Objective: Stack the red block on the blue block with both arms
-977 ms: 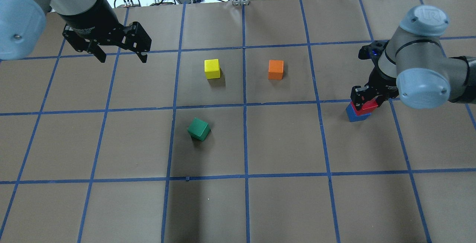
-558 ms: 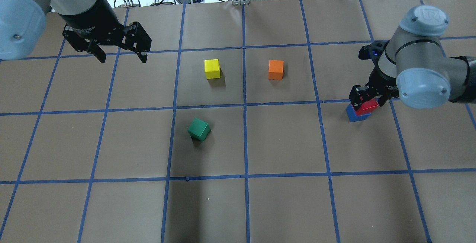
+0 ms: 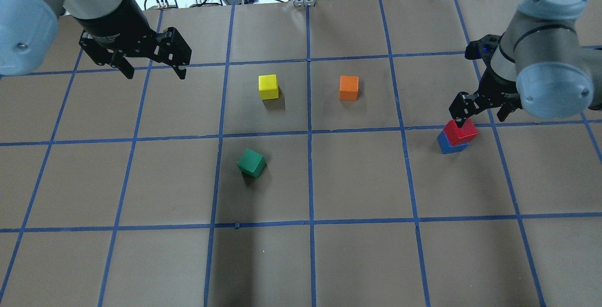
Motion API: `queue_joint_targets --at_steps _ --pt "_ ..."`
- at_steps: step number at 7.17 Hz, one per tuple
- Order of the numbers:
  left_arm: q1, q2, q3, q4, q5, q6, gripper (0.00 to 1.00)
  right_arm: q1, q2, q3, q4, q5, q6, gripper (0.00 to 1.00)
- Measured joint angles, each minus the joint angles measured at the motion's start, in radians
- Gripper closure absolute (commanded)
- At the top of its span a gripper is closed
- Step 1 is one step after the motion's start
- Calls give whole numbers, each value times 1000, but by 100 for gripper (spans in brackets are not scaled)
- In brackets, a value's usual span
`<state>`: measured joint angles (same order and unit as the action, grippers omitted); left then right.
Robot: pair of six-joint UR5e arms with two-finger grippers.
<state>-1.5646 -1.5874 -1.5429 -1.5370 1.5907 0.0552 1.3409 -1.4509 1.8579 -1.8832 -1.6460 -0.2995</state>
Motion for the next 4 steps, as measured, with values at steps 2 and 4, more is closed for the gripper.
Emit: queue_joint_targets --at_steps 2,4 --pt "0 1 0 0 0 0 0 28 -48 -160 239 9 74 0" --pt "0 1 1 0 0 0 0 136 -60 -256 343 6 190 0"
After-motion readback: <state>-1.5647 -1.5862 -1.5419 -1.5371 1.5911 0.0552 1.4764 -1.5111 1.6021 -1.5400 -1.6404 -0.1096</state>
